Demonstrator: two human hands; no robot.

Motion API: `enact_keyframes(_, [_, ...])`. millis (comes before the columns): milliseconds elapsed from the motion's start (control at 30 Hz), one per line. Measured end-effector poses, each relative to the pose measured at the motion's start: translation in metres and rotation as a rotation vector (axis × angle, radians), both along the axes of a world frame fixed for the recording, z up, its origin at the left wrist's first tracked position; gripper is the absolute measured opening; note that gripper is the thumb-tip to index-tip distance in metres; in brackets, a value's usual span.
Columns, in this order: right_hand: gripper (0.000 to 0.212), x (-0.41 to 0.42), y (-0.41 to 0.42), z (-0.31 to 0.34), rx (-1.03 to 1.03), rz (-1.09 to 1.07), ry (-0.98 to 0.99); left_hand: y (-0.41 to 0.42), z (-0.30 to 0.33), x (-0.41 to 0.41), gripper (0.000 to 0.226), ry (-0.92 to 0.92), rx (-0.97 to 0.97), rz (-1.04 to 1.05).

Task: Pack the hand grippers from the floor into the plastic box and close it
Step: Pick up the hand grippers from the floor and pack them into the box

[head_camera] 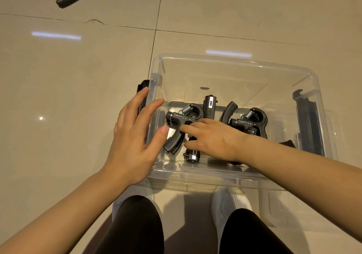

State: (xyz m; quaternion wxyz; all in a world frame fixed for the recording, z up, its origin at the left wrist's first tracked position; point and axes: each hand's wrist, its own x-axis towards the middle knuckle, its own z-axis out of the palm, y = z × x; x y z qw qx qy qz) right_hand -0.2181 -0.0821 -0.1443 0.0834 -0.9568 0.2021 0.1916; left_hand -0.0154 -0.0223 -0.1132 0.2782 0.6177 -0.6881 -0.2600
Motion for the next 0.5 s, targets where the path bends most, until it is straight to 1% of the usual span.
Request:
enact_keyframes(67, [0.047,-0.009,0.0,0.004,0.006,-0.093,-0.046,0.0,0.004,0.001,0.051,-0.108,-0.031,-0.029])
enact_keyframes(133, [0.06,-0.026,0.002,0.02,0.023,-0.301,-0.058,0.0,0.01,-0.001,0.05,-0.236,-0.098,-0.096])
enact_keyframes(167, [0.061,-0.039,0.004,0.03,0.009,-0.408,-0.039,0.0,0.014,-0.004,0.048,-0.272,-0.124,-0.131])
enact_keyframes(233, [0.065,-0.071,0.009,0.044,-0.014,-0.549,0.124,-0.002,0.019,-0.013,0.046,-0.283,-0.12,-0.179])
enact_keyframes(300, [0.074,-0.092,0.018,0.058,0.039,-0.593,0.328,-0.005,0.019,-0.023,0.049,-0.329,-0.095,-0.224])
enact_keyframes(333, [0.075,-0.097,0.023,0.06,0.091,-0.605,0.36,-0.006,0.018,-0.026,0.051,-0.386,-0.094,-0.244])
enact_keyframes(400, [0.072,-0.101,0.028,0.059,0.143,-0.621,0.344,-0.007,0.015,-0.029,0.054,-0.471,-0.079,-0.259])
enact_keyframes(500, [0.067,-0.098,0.026,0.059,0.131,-0.586,0.32,-0.007,0.014,-0.028,0.053,-0.483,-0.054,-0.247])
